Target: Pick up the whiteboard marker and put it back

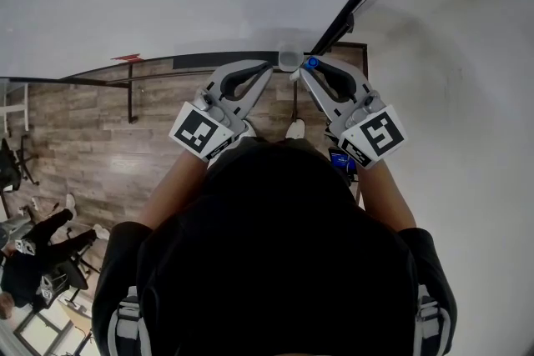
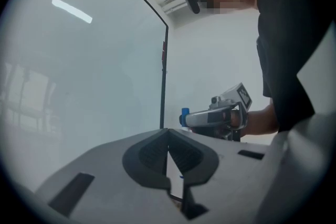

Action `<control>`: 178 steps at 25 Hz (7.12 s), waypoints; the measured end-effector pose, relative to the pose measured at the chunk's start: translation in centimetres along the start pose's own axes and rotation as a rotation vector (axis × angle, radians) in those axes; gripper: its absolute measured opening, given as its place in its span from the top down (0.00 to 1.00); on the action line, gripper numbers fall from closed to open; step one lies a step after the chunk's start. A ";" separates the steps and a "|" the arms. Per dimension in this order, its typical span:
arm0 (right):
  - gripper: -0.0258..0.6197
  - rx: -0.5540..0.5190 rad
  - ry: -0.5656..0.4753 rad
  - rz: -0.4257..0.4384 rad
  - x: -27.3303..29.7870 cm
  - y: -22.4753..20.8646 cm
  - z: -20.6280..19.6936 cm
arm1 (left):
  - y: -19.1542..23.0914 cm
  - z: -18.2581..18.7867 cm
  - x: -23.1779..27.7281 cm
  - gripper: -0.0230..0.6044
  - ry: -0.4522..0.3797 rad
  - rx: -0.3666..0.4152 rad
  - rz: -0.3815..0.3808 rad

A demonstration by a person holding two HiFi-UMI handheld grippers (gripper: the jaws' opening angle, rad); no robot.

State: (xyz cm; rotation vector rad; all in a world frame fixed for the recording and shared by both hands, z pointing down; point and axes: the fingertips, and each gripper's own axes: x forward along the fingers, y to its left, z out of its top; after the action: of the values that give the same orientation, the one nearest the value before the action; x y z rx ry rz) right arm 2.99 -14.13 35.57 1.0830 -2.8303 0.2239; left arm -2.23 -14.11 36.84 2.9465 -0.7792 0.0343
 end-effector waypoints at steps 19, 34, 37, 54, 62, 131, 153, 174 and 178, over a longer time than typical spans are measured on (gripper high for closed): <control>0.86 -0.034 0.020 -0.008 2.0 -1.6 -0.2 | 1.9 0.2 0.4 0.96 -0.012 0.029 0.045; 0.86 -0.071 0.058 -0.070 4.7 -4.4 -3.5 | 2.6 -0.8 1.0 0.96 -0.019 0.048 0.078; 0.86 -0.078 0.078 -0.082 5.2 -4.9 -4.9 | 2.7 -1.0 1.1 0.96 -0.020 0.046 0.076; 0.86 -0.081 0.202 -0.100 8.1 -6.4 -12.4 | 2.8 -1.2 0.0 0.96 -0.024 0.050 0.094; 0.86 -0.025 0.272 -0.111 8.7 -7.2 -16.2 | 2.7 -1.0 -0.3 0.96 -0.018 0.051 0.096; 0.85 -0.021 0.123 -0.066 6.5 -4.4 -7.4 | 2.3 -1.8 -0.9 0.96 -0.003 0.047 0.119; 0.92 -0.085 -0.033 0.012 2.2 0.8 -1.4 | 1.0 -0.9 -0.6 0.96 -0.013 0.054 0.080; 0.96 -0.057 -0.062 0.000 1.7 1.4 -1.7 | 0.0 -0.6 -0.5 0.96 -0.017 0.041 0.054; 0.96 -0.062 -0.047 -0.006 1.5 1.0 -1.8 | 0.1 -0.3 -0.4 0.96 -0.024 0.041 0.055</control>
State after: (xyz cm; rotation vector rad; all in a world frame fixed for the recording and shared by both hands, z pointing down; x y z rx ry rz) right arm 1.27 -14.08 37.47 1.0979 -2.8542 0.1102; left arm -2.60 -13.93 37.12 2.9688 -0.8729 0.0185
